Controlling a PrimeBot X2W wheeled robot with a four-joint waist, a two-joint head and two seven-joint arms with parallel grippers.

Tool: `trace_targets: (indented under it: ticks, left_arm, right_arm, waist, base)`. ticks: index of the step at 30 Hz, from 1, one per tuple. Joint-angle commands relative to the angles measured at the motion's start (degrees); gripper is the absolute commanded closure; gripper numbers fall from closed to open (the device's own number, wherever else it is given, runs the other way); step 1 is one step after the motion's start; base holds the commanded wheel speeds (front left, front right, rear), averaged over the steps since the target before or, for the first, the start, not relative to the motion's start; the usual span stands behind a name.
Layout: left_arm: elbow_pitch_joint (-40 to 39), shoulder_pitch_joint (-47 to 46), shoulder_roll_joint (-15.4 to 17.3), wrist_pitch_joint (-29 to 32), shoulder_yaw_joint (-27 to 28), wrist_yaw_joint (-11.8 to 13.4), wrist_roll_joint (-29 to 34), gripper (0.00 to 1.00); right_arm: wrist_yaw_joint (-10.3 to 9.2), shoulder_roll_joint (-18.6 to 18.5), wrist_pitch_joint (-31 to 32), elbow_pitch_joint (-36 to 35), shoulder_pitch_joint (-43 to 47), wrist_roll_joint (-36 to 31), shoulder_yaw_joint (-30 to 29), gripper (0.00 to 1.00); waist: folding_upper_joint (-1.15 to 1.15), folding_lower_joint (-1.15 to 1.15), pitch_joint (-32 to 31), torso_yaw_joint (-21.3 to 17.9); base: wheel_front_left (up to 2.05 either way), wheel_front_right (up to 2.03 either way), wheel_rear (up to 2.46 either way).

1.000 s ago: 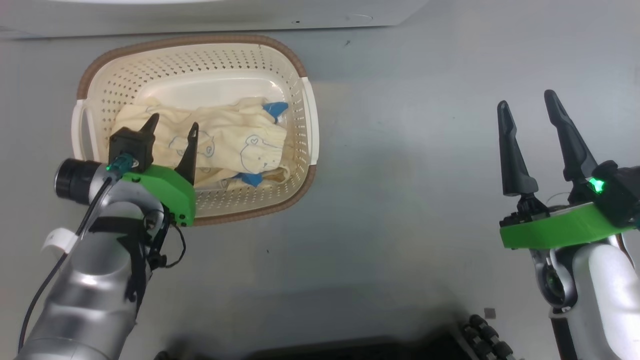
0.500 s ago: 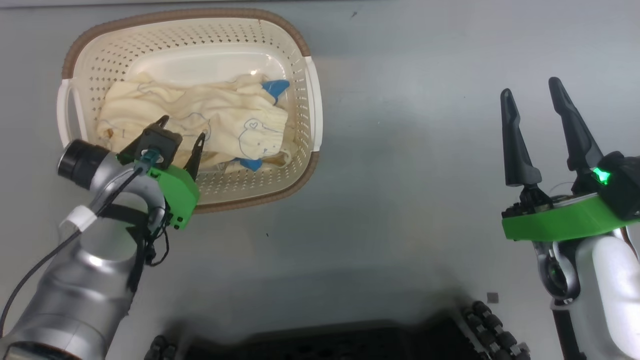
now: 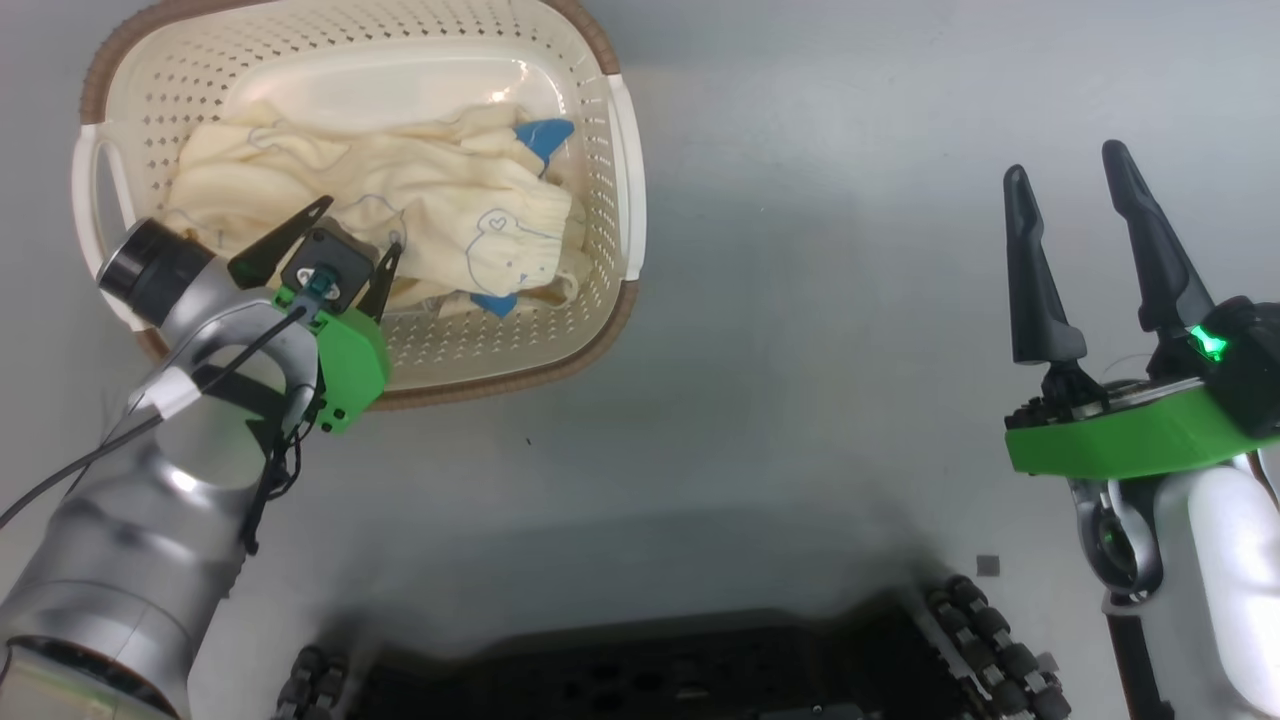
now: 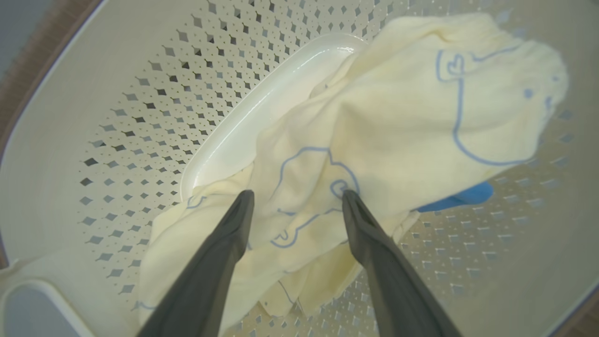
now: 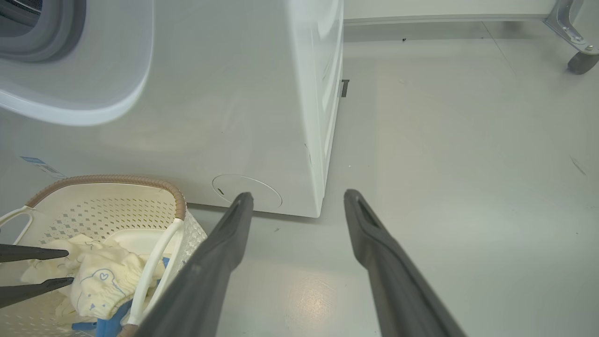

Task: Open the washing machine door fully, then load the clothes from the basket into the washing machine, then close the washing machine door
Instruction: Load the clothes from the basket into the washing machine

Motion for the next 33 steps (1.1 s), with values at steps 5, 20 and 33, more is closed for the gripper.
trace_targets:
  ticks: [5, 20, 33]
  left_arm:
    - [1.3, -2.0, 1.9, -0.8, -2.5, 0.0, 1.1, 0.0]
    - [4.5, -6.8, 1.4, 2.0, -6.3, 0.7, 3.0, 0.0]
    - [3.6, -4.8, 0.9, -0.4, -2.4, 1.7, -3.2, 1.0]
  right_arm:
    - [0.2, -0.4, -0.4, -2.4, 1.3, -0.6, 1.1, 0.0]
    - [0.2, -0.2, -0.4, -3.7, 1.2, -0.4, 1.2, 0.0]
    - [0.2, -0.1, -0.4, -4.2, 0.5, -0.3, -0.1, 0.0]
  waist:
    - [0.0, -0.01, 2.1, 0.0]
    - [0.0, -0.01, 6.0, -1.2]
    - [0.0, -0.01, 3.2, -1.0]
  base:
    - [0.0, 0.0, 0.0]
    - [0.0, 0.0, 0.0]
    - [0.0, 0.0, 0.0]
